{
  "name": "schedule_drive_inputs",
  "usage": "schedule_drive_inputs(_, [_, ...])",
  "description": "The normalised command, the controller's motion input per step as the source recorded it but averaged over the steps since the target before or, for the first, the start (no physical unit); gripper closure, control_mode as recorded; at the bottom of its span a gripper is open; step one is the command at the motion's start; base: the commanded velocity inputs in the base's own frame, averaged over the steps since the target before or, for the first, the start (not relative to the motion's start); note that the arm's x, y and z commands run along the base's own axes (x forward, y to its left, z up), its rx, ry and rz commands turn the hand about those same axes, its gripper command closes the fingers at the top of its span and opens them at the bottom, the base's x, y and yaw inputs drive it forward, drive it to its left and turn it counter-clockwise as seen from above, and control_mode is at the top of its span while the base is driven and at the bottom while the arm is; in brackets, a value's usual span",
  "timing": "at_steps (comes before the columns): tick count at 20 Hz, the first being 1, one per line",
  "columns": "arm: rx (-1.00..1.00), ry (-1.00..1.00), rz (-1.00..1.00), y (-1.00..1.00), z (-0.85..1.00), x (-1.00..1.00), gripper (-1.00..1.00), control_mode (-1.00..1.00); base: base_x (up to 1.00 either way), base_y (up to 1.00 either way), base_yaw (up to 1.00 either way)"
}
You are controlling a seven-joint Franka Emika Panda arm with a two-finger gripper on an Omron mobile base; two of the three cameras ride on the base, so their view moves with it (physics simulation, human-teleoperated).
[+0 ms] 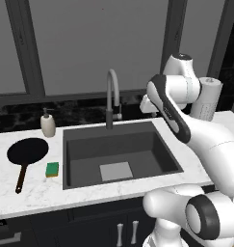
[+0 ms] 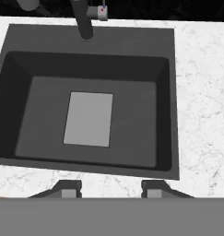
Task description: Pick the pan and sponge and place them into the sink. Then turn on the water.
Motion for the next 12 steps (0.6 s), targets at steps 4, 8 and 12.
schedule_drive_inputs(4, [0.0, 0.0, 0.0, 0.0, 0.0, -0.14, -1.0, -1.0, 0.0, 0.0, 0.0])
schedule_drive_inputs(8, [0.0, 0.0, 0.0, 0.18, -0.04, -0.3, -1.0, -1.0, 0.0, 0.0, 0.0])
schedule_drive_inputs(12, [0.0, 0.0, 0.0, 0.84, -0.17, -0.35, -1.0, -1.0, 0.0, 0.0, 0.0])
